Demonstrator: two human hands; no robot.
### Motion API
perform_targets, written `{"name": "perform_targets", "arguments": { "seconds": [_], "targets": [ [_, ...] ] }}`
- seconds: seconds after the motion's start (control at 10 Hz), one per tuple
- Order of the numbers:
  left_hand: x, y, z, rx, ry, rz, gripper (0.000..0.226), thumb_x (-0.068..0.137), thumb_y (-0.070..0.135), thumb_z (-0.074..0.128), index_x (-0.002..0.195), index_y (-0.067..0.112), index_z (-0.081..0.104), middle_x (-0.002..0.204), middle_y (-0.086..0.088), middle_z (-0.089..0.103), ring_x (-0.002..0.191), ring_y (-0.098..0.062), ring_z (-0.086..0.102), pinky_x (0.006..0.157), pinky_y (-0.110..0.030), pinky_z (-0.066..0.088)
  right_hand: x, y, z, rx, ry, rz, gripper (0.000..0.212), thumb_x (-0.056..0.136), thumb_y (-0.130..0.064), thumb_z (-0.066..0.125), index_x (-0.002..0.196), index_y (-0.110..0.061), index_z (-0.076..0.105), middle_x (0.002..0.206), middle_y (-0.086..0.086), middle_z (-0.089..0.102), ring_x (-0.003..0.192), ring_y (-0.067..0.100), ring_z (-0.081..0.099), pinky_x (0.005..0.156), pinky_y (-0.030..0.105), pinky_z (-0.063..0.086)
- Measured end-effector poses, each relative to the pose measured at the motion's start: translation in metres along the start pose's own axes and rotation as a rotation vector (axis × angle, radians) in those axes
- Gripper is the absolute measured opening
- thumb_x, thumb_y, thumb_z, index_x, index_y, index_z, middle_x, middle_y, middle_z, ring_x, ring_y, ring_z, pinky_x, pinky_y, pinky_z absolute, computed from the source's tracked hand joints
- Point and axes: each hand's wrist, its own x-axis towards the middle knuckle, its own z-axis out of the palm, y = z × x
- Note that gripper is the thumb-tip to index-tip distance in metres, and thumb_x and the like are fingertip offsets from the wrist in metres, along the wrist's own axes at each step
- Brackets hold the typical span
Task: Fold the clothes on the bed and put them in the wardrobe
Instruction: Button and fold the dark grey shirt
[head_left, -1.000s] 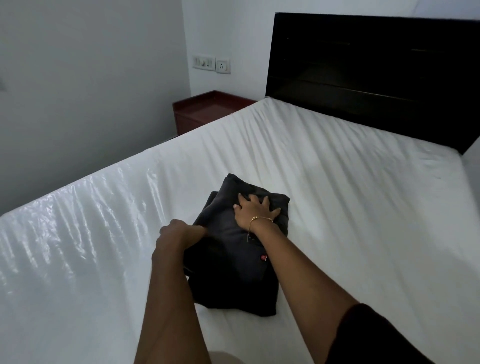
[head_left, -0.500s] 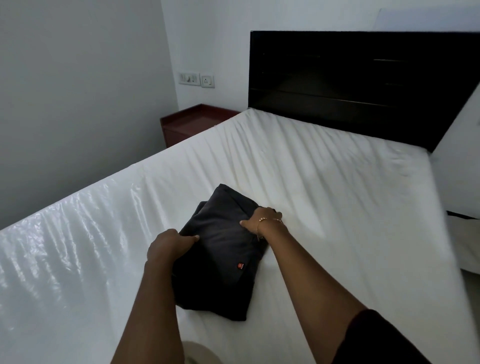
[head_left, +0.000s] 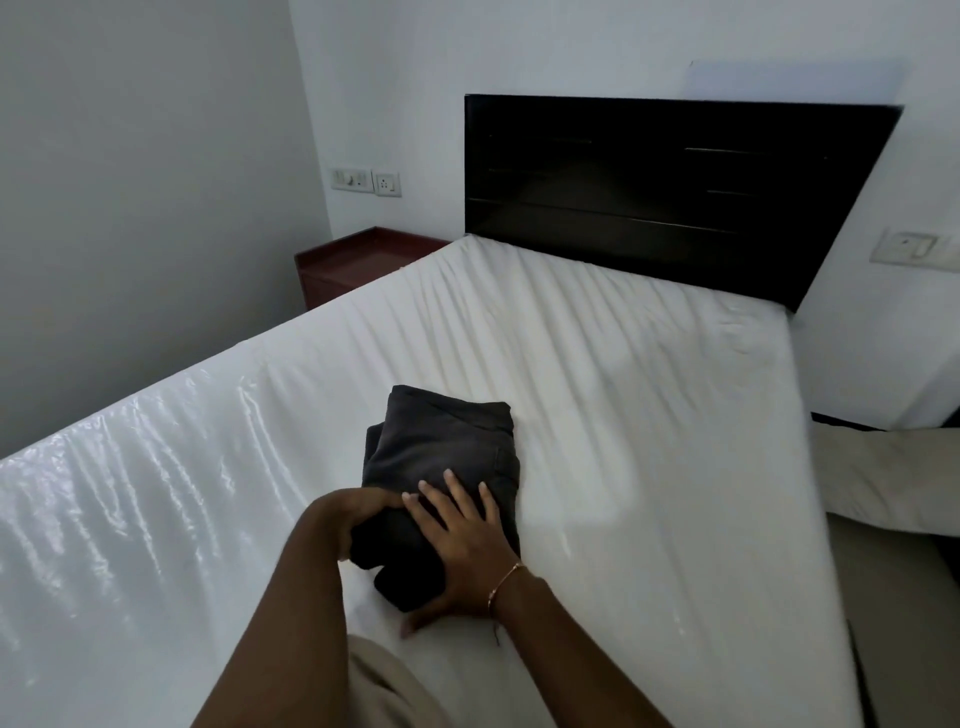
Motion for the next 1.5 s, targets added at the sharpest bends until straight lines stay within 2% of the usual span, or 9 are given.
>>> {"name": "perform_targets", "arguments": {
  "seconds": [0.1,0.2,0.4,0.6,0.8,1.0,1.3,1.4,1.5],
  "targets": [
    [-0.007,-0.001,0.006,0.011,-0.020,-0.019,0.068,0.077,0.039,0.090,0.125,-0.001,0.063,0.108,-0.022,0.075,0.101,-0.041,0.072,0.094,-0.048,0.059,-0.013,0.003,0.008,-0.143,-0.015,0.017,0.170,0.062,-0.116,0.080,0.197,-0.022,0.035,0.201,0.006,0.037,0.187,0.045,0.032,0.149,0.078,0.033],
    [-0.018,0.001,0.018,0.050,-0.061,-0.026,0.069,0.079,0.040,0.089,0.127,-0.002,0.061,0.105,-0.024,0.076,0.097,-0.042,0.075,0.094,-0.051,0.060,-0.025,0.015,0.009,-0.070,-0.008,0.042,0.110,0.093,-0.098,0.077,0.178,-0.028,0.071,0.181,-0.004,0.070,0.167,0.033,0.064,0.125,0.076,0.074],
    [-0.023,0.011,0.016,0.257,-0.102,-0.033,0.064,0.091,0.059,0.071,0.116,0.000,0.064,0.106,-0.024,0.076,0.090,-0.040,0.077,0.080,-0.044,0.060,-0.063,0.084,0.026,-0.174,0.195,-0.114,0.047,0.112,-0.031,0.064,0.147,-0.036,0.094,0.157,-0.013,0.089,0.147,0.013,0.081,0.135,0.053,0.046],
    [0.041,0.004,-0.024,0.688,0.757,0.527,0.041,0.093,0.027,0.070,0.132,0.017,0.060,0.123,-0.012,0.064,0.118,-0.036,0.058,0.089,-0.046,0.052,-0.105,0.174,-0.001,-0.090,0.478,0.096,0.032,0.118,-0.032,0.075,0.140,-0.046,0.094,0.165,-0.022,0.082,0.160,0.019,0.066,0.136,0.040,0.051],
    [0.083,0.020,0.011,1.066,0.477,0.910,0.118,0.077,0.013,0.087,0.166,0.036,0.012,0.168,0.005,0.028,0.157,-0.027,0.023,0.094,-0.048,0.056,-0.125,0.231,-0.001,-0.109,0.438,0.097,0.028,0.120,-0.021,0.083,0.142,-0.034,0.096,0.174,-0.006,0.078,0.165,0.027,0.065,0.130,0.050,0.077],
    [0.085,0.038,0.029,0.968,0.314,1.165,0.113,0.091,0.022,0.078,0.162,0.051,-0.006,0.167,0.036,0.000,0.158,-0.003,-0.007,0.091,-0.042,0.056,-0.125,0.254,0.000,-0.082,0.424,0.097,0.043,0.122,-0.013,0.085,0.160,-0.033,0.087,0.188,-0.003,0.064,0.175,0.025,0.056,0.139,0.045,0.067],
    [0.081,0.039,0.063,0.968,0.156,1.325,0.093,0.081,0.028,0.085,0.159,0.044,0.036,0.171,0.027,0.010,0.162,-0.020,-0.002,0.095,-0.041,0.051,-0.122,0.273,-0.008,0.170,0.327,0.330,0.052,0.119,-0.019,0.089,0.168,-0.033,0.083,0.182,-0.013,0.069,0.163,-0.005,0.062,0.137,-0.021,0.023],
    [0.083,0.047,0.071,0.931,0.172,1.148,0.071,0.086,0.032,0.077,0.150,0.048,0.049,0.162,0.030,0.034,0.157,-0.011,0.023,0.114,-0.039,0.036,-0.105,0.288,-0.018,0.208,0.227,0.480,0.035,0.111,-0.020,0.090,0.145,-0.028,0.093,0.151,-0.006,0.092,0.140,0.007,0.081,0.124,0.006,0.062],
    [0.069,0.051,0.077,0.818,0.223,0.968,0.048,0.080,0.027,0.072,0.127,0.036,0.067,0.126,0.013,0.071,0.121,-0.019,0.066,0.088,-0.031,0.052,-0.090,0.300,-0.019,0.132,0.101,0.618,0.015,0.111,-0.015,0.076,0.105,-0.026,0.084,0.110,0.008,0.092,0.110,0.026,0.083,0.105,0.047,0.071]
  ]
}}
